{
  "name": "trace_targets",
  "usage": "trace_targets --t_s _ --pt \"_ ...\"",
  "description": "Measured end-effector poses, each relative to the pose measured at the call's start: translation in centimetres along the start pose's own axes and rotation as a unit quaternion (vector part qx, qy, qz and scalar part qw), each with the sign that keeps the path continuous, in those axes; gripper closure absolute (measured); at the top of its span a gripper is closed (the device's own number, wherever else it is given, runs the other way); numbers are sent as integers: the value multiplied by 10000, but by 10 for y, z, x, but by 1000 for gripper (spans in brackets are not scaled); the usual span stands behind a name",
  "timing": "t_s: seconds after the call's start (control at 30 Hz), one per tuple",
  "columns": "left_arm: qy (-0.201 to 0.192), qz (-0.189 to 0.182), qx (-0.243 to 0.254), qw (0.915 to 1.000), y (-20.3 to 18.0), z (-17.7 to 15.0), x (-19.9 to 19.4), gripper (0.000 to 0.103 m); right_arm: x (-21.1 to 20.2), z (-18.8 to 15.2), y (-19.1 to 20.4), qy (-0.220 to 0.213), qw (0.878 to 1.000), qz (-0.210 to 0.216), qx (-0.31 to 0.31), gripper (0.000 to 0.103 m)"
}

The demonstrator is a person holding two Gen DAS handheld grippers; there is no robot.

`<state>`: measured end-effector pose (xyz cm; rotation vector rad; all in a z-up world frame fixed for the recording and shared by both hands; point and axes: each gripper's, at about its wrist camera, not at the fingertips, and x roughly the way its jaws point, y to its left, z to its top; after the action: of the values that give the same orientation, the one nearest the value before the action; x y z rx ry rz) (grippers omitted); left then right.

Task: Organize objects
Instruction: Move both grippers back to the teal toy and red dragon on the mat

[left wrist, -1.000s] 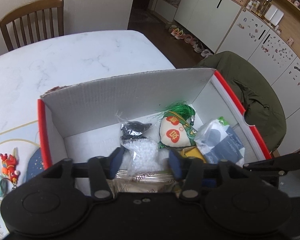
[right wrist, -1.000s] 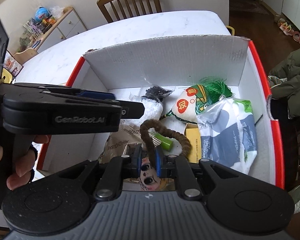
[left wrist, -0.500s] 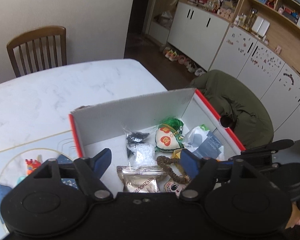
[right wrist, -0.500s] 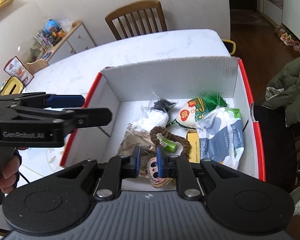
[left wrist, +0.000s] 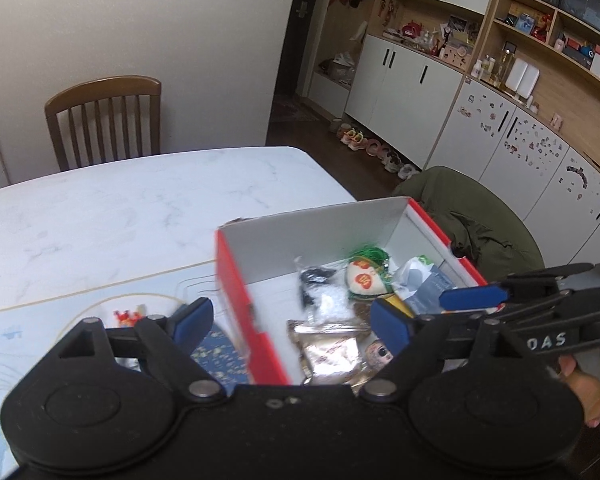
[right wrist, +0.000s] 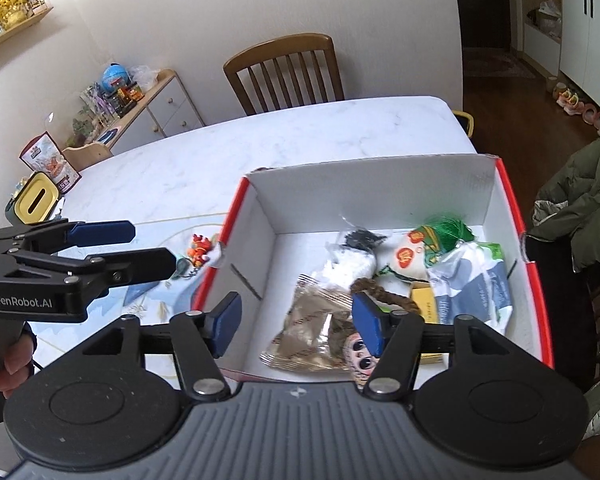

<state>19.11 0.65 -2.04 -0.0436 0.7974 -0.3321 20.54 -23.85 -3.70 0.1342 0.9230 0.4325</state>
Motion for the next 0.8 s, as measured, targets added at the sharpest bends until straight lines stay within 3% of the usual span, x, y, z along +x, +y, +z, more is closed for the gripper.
trace_targets --t_s 0.1,0.23,0.6,0.8 --pt "-41 90 15 9999 15 -6 -9 13 1 -1 14 -7 10000 20 -5 35" --pt "-98 238 -54 9997 39 -14 -21 1 6 -2 34 14 10000 31 -38 30" --pt "-25 525 -97 9986 103 -31 -28 0 29 8 94 62 9999 -5 -123 30" --pt "-58 594 -236 9979 134 -41 -22 0 49 22 126 75 9994 -244 -253 27"
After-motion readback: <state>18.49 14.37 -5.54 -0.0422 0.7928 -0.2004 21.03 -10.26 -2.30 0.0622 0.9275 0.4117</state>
